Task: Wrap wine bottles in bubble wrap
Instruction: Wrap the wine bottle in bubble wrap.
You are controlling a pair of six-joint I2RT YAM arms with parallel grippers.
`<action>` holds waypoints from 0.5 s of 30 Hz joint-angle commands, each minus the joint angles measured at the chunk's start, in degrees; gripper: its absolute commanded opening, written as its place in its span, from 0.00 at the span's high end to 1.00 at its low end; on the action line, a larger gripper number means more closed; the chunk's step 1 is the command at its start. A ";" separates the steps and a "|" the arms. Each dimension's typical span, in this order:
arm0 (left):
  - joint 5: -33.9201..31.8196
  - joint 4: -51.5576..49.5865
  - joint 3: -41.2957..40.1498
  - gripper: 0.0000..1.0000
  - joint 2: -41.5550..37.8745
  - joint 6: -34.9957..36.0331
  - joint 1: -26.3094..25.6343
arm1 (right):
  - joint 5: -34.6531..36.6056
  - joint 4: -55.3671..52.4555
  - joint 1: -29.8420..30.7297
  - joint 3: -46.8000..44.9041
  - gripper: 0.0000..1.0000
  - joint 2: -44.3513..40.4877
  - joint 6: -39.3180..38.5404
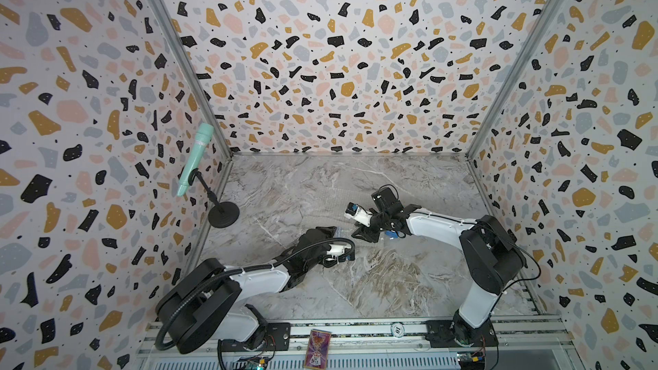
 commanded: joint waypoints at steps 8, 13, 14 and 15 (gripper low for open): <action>-4.14 12.38 4.07 0.22 11.26 5.16 -1.60 | 0.41 -7.95 -0.75 -0.19 0.54 2.93 1.08; -5.55 14.77 6.24 0.21 15.76 5.24 -1.62 | -0.21 -8.31 -0.84 -0.01 0.54 3.11 0.91; -5.55 15.00 6.57 0.21 16.43 5.32 -1.65 | -0.30 -8.39 -0.80 0.07 0.54 3.15 0.79; -5.60 15.48 6.68 0.21 16.94 5.42 -1.63 | -0.35 -8.40 -0.85 0.13 0.55 3.25 0.75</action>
